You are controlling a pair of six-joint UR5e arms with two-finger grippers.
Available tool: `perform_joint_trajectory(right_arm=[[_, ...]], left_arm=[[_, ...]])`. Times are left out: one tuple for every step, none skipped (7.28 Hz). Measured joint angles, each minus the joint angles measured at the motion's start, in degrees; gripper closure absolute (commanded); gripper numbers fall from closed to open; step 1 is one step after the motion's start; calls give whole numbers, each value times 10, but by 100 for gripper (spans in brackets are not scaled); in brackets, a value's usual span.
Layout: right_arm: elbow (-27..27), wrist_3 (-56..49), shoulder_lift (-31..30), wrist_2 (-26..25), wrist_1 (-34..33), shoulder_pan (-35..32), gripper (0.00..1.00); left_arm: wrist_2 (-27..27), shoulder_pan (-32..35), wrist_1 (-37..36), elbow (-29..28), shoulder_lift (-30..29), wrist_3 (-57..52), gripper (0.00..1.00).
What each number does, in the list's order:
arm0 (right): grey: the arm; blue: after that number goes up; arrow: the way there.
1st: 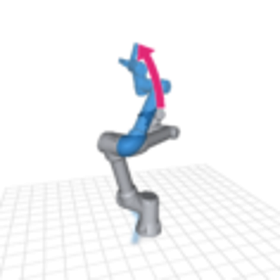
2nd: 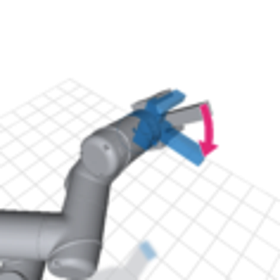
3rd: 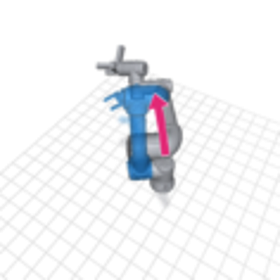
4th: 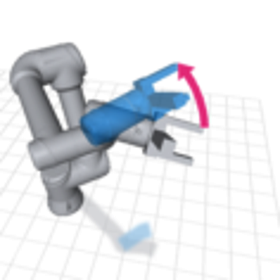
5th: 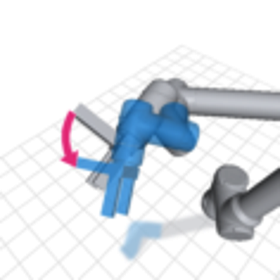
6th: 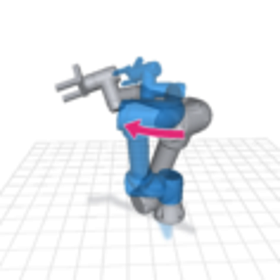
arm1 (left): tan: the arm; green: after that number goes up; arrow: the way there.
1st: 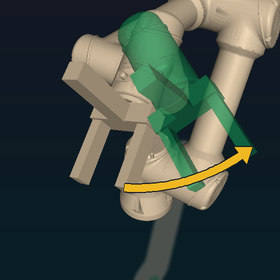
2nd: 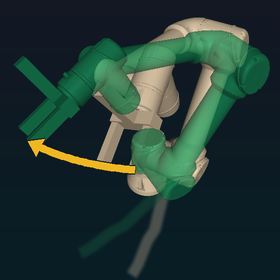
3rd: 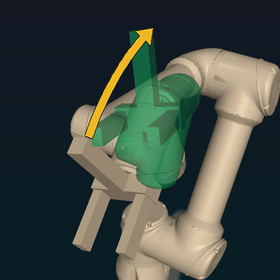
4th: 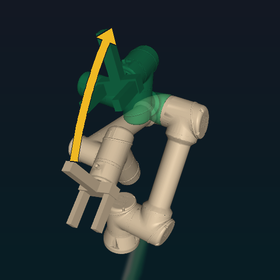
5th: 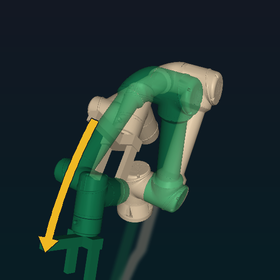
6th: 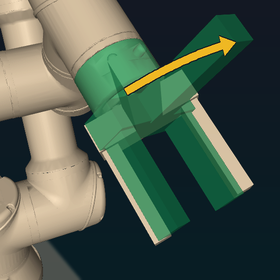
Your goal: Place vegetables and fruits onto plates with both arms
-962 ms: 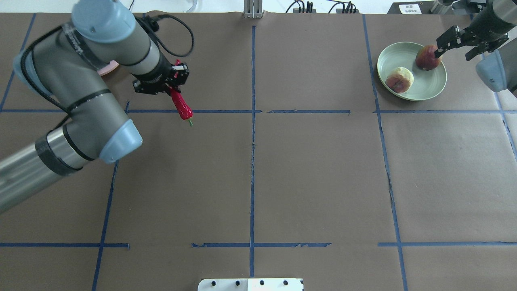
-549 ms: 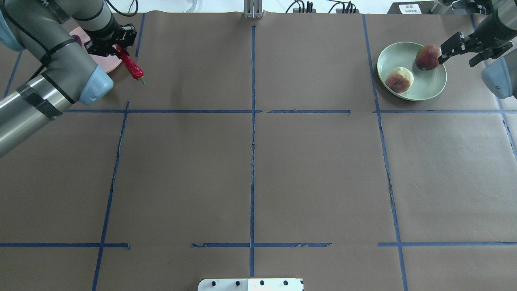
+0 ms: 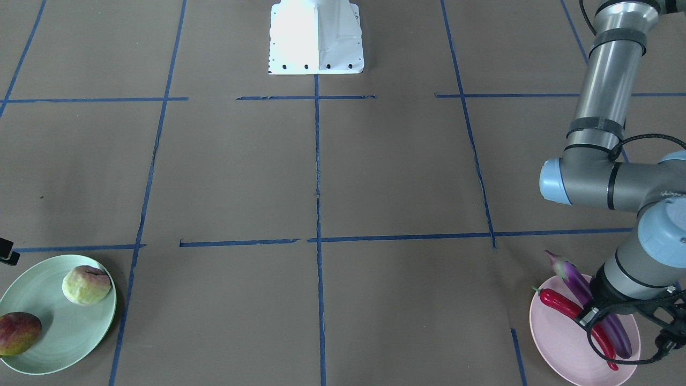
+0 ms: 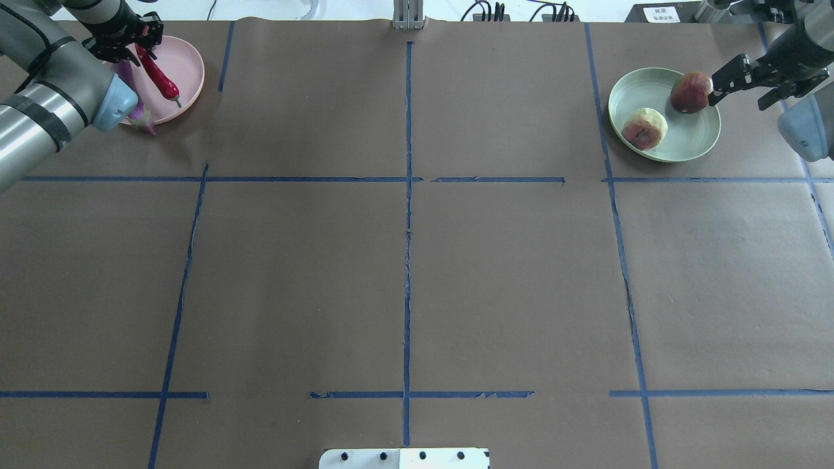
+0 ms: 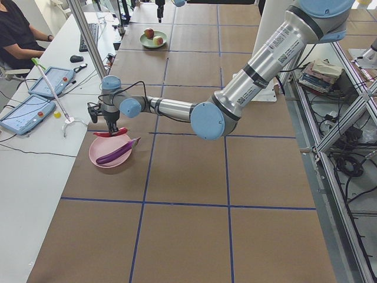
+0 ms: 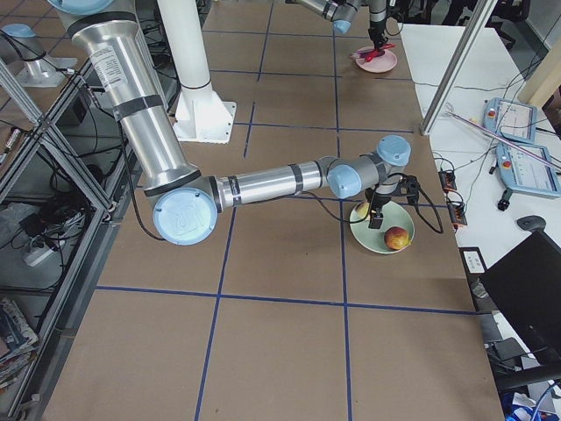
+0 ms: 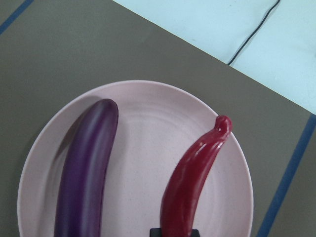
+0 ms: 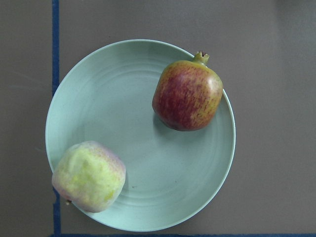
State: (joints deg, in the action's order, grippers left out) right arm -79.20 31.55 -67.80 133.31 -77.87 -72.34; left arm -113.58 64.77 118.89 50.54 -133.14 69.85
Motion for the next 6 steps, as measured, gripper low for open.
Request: perform_joint_trajectory(right_arm=[[-1, 1, 0, 1, 0, 0, 0], [-5, 1, -1, 2, 0, 0, 0], [-15, -1, -9, 3, 0, -1, 0], [-32, -4, -24, 3, 0, -6, 0], [-55, -7, -48, 4, 0, -16, 0], [-78, -13, -74, 4, -2, -32, 0]], left_arm=[[-1, 2, 6, -5, -1, -6, 0], [-7, 6, 9, -2, -1, -8, 0], [-33, 15, 10, 10, 1, -10, 0], [-74, 27, 11, 31, 19, -22, 0], [-113, 40, 11, 77, 60, -65, 0], [-139, 54, 9, 135, 109, -143, 0]])
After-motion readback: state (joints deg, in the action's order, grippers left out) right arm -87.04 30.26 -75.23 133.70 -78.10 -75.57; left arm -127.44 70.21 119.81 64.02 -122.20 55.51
